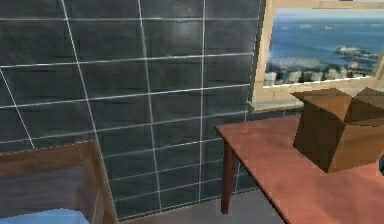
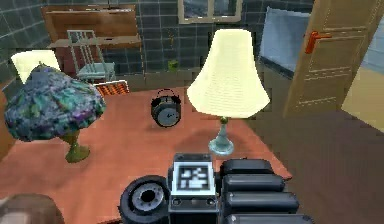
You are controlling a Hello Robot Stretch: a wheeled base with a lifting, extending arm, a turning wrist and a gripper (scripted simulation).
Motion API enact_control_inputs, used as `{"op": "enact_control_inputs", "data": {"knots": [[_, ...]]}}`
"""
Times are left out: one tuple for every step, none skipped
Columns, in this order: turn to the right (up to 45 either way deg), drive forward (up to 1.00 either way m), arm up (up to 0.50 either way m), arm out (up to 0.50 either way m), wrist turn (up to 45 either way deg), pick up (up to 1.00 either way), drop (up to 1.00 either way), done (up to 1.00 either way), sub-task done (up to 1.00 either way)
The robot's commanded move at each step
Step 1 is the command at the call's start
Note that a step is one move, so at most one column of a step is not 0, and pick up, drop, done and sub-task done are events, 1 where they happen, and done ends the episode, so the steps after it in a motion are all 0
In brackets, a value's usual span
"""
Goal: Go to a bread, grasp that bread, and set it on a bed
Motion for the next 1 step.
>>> {"op": "enact_control_inputs", "data": {"knots": [[-27.0,0.00,0.00,0.00,0.0,0.00,0.00,0.00,0.00]]}}
